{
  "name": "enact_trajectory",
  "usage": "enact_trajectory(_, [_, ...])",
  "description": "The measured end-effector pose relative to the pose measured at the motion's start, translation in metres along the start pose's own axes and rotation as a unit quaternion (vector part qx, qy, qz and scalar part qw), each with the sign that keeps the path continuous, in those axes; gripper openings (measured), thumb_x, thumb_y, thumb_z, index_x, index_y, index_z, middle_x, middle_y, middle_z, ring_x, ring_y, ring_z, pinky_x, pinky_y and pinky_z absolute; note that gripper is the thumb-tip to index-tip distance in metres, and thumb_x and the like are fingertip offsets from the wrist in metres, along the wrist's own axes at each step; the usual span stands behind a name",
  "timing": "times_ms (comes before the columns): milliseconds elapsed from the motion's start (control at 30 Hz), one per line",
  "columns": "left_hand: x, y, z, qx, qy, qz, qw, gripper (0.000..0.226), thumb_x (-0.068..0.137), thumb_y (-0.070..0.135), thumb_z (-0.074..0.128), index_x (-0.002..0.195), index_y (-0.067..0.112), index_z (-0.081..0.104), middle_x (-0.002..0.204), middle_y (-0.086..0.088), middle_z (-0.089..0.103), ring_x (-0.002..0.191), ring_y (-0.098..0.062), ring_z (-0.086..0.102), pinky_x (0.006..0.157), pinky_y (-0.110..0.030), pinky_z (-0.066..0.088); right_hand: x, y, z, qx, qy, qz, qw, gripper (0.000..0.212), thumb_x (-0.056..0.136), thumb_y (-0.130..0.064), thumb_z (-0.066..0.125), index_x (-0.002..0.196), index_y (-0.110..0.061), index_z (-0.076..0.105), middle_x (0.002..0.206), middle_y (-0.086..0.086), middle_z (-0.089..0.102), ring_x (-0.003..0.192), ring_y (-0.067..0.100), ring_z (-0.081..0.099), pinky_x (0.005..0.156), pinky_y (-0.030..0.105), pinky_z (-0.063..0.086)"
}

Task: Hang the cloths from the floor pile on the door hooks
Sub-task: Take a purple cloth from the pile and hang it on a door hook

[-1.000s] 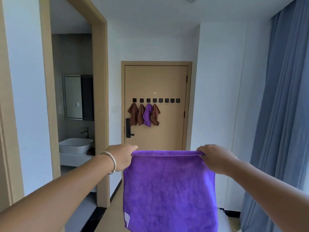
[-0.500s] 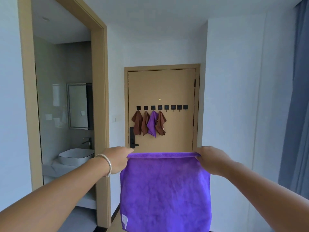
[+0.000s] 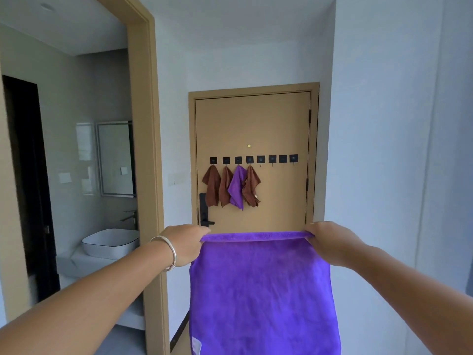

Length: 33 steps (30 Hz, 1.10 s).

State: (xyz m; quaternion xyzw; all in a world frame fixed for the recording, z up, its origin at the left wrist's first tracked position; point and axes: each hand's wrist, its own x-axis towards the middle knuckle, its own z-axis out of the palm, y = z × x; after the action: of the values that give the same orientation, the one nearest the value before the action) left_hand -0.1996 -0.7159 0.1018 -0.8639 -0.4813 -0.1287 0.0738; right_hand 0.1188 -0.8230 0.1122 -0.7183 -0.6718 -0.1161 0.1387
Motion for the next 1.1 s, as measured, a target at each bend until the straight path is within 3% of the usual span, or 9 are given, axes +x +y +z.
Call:
enact_trajectory(167, [0.071,-0.037,0.021,-0.004,0.01,0.013,1.0,0.019,0.09,0.014,0.037,0.079,0.022,0.051,0.074,0.005,0.06,0.07,-0.019,0.059,0.058,-0.033,0.043,0.074,-0.002,0.026,-0.014,-0.004,0.016,1.0,0.024,0.1,-0.023,0.033,0.085,-0.032,0.05,0.085,-0.007,0.056,0.078,0.016,0.055,0.053,0.021,0.034])
enact_trajectory(367, [0.158,-0.089,0.035,-0.016,0.036,0.034,0.999,0.021,0.092,0.014,0.039,0.075,0.025,0.046,0.073,0.005,0.058,0.066,-0.016,0.054,0.053,-0.026,0.035,0.163,-0.006,0.048,-0.02,-0.001,0.027,0.999,0.024,0.098,-0.024,0.034,0.084,-0.031,0.053,0.084,-0.006,0.059,0.077,0.017,0.056,0.056,0.025,0.04])
enact_trajectory(600, [0.224,-0.128,0.064,-0.02,0.019,0.038,0.999,0.019,0.094,0.017,0.039,0.08,0.024,0.05,0.076,0.004,0.059,0.064,-0.013,0.052,0.052,-0.023,0.032,0.24,-0.008,0.082,-0.025,0.007,0.036,0.999,0.029,0.1,-0.022,0.033,0.103,-0.029,0.061,0.084,-0.008,0.056,0.076,0.014,0.055,0.053,0.022,0.037])
enact_trajectory(733, [0.255,-0.143,0.08,-0.032,0.004,0.033,0.999,0.018,0.096,0.021,0.04,0.082,0.024,0.051,0.078,0.003,0.06,0.067,-0.014,0.055,0.054,-0.022,0.035,0.275,-0.002,0.1,-0.02,-0.003,0.032,0.999,0.03,0.099,-0.023,0.033,0.104,-0.027,0.063,0.094,-0.004,0.063,0.084,0.019,0.059,0.07,0.032,0.052])
enact_trajectory(867, [0.291,-0.149,0.089,-0.038,-0.002,0.026,0.999,0.018,0.096,0.021,0.04,0.085,0.024,0.054,0.081,0.002,0.062,0.072,-0.017,0.058,0.056,-0.023,0.038,0.314,0.009,0.114,-0.029,-0.001,0.026,0.999,0.031,0.099,-0.024,0.033,0.105,-0.026,0.063,0.095,-0.004,0.063,0.085,0.018,0.059,0.069,0.031,0.05])
enact_trajectory(967, [0.318,-0.149,0.093,-0.034,-0.001,0.028,0.999,0.02,0.094,0.017,0.038,0.084,0.029,0.05,0.082,0.005,0.061,0.071,-0.016,0.056,0.054,-0.022,0.034,0.347,0.022,0.12,-0.023,-0.001,0.025,0.999,0.032,0.099,-0.024,0.032,0.108,-0.027,0.063,0.1,-0.003,0.064,0.088,0.02,0.06,0.076,0.036,0.053])
enact_trajectory(1100, [0.365,-0.14,0.09,-0.046,0.001,0.033,0.998,0.023,0.097,0.024,0.037,0.103,0.03,0.058,0.093,0.007,0.064,0.079,-0.015,0.058,0.057,-0.021,0.036,0.392,0.048,0.128,-0.018,-0.001,0.024,1.0,0.032,0.1,-0.024,0.032,0.108,-0.025,0.063,0.098,-0.001,0.064,0.087,0.02,0.06,0.076,0.036,0.054])
